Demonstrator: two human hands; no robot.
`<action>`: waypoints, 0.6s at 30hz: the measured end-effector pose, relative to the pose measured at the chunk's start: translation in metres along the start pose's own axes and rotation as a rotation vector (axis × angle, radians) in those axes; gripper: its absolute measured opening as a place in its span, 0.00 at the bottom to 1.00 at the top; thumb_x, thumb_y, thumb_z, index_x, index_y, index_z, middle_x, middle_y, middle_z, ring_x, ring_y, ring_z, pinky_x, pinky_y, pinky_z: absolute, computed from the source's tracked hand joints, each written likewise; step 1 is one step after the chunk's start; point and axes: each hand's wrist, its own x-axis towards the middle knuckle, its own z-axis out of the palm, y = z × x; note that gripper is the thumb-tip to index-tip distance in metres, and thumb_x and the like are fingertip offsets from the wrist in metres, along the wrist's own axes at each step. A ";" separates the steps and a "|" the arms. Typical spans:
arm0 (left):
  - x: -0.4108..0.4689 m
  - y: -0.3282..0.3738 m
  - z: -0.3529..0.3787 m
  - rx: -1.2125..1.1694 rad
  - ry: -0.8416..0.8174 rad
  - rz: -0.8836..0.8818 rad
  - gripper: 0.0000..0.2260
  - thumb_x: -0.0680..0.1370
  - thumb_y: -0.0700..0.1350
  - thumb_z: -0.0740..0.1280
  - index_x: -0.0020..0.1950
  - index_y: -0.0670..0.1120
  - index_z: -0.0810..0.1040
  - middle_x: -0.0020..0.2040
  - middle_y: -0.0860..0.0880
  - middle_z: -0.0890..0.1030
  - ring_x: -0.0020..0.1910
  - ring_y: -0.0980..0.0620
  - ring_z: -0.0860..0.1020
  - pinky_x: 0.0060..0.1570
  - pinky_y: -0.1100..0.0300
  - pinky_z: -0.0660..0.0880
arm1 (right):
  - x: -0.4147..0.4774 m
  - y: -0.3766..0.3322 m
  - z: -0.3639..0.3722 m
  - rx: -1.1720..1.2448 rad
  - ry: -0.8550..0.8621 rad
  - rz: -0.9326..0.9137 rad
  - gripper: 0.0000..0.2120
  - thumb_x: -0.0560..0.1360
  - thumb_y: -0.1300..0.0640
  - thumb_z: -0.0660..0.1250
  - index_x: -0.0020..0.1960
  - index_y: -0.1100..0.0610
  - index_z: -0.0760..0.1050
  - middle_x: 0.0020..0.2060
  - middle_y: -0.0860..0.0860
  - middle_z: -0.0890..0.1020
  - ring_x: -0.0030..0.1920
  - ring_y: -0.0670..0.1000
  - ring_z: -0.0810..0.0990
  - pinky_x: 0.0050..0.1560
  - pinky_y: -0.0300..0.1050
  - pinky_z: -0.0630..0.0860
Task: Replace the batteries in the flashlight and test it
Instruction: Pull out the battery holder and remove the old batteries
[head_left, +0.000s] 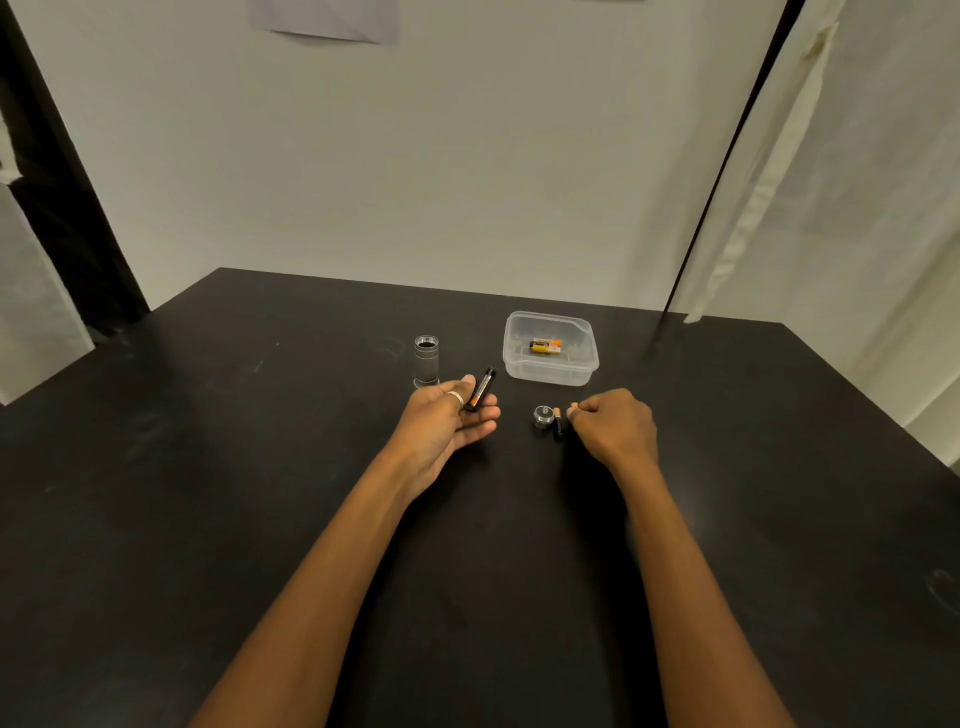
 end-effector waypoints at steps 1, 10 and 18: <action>0.000 0.000 0.000 0.002 -0.001 0.000 0.12 0.85 0.44 0.62 0.60 0.38 0.79 0.51 0.42 0.85 0.44 0.51 0.85 0.44 0.58 0.82 | 0.000 0.000 -0.001 -0.001 -0.004 0.000 0.14 0.80 0.52 0.68 0.40 0.58 0.85 0.35 0.53 0.82 0.34 0.48 0.77 0.32 0.41 0.68; -0.001 0.000 0.001 0.019 -0.005 0.006 0.12 0.85 0.44 0.61 0.59 0.38 0.79 0.52 0.41 0.85 0.45 0.50 0.86 0.43 0.58 0.82 | -0.002 -0.001 -0.002 0.037 0.021 0.007 0.18 0.81 0.51 0.66 0.35 0.56 0.81 0.34 0.53 0.81 0.34 0.50 0.77 0.35 0.43 0.70; -0.005 0.002 0.001 0.002 -0.023 0.022 0.11 0.86 0.43 0.59 0.63 0.39 0.76 0.50 0.41 0.86 0.45 0.48 0.87 0.44 0.57 0.83 | -0.005 -0.009 -0.006 0.205 0.188 -0.097 0.16 0.82 0.55 0.63 0.37 0.58 0.79 0.35 0.53 0.83 0.37 0.51 0.80 0.42 0.52 0.81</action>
